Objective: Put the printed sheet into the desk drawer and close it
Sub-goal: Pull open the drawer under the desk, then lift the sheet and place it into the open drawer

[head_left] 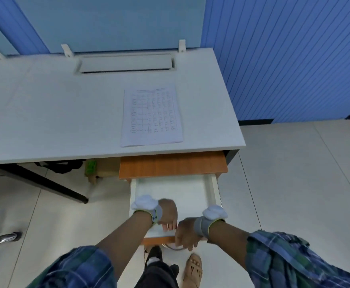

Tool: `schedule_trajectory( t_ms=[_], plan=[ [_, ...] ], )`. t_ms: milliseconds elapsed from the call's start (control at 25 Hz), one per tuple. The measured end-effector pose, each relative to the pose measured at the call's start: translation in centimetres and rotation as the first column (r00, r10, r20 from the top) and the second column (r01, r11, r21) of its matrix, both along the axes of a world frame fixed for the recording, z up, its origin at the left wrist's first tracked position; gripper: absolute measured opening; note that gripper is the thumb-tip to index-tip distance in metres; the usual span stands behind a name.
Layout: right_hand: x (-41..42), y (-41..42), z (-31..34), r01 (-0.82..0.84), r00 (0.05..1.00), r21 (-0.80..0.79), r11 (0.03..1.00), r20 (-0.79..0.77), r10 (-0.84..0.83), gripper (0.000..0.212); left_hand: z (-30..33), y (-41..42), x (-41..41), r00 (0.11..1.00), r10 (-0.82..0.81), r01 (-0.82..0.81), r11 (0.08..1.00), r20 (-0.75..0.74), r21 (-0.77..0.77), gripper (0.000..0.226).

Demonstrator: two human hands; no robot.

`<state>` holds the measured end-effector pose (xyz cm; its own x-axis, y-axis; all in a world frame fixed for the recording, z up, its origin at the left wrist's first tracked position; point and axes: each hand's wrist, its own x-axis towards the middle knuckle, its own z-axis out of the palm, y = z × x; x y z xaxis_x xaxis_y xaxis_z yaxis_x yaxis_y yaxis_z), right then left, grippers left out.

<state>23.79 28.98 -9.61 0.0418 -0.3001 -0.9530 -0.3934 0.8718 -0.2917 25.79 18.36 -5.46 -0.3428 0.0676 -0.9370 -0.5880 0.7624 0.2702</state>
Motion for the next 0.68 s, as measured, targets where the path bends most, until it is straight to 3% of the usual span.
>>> schedule_trajectory(
  t_ms=[80,200,280,400,480,600,680],
  plan=[
    [-2.8,-1.8,2.2,0.202,0.979,-0.139,0.97,-0.007,-0.205,0.037,2.7,-2.3,-3.5,0.967,0.136,-0.146,0.989,-0.216,-0.03,0.033],
    [-8.8,-4.9,6.3,0.444,0.848,-0.432,0.785,-0.08,-0.523,0.028,6.1,-7.2,-7.5,0.725,0.146,-0.365,0.91,-0.673,-0.195,0.031],
    [-12.6,-6.9,8.0,0.457,0.712,-0.607,0.65,-0.189,-0.677,0.027,7.0,-11.1,-10.0,0.579,0.261,-0.566,0.81,-0.772,-0.151,0.033],
    [-17.6,-9.2,9.5,0.407,0.539,-0.69,0.598,-0.347,-0.767,0.043,6.6,-17.1,-12.8,0.543,0.365,-0.755,0.606,-0.756,-0.25,0.04],
    [-20.2,-10.5,9.3,0.51,0.475,-0.65,0.564,-0.334,-0.814,0.055,5.4,-20.3,-13.9,0.546,0.458,-0.801,0.532,-0.702,-0.276,0.037],
    [-23.5,-12.9,7.7,0.675,0.402,-0.573,0.464,-0.24,-0.883,0.068,3.5,-23.6,-15.7,0.435,0.695,-0.871,0.486,-0.573,-0.072,0.027],
    [-25.5,-14.9,6.7,0.722,0.343,-0.571,0.391,-0.195,-0.919,0.06,2.5,-25.1,-17.1,0.317,0.813,-0.909,0.407,-0.488,0.089,0.022]
  ],
)
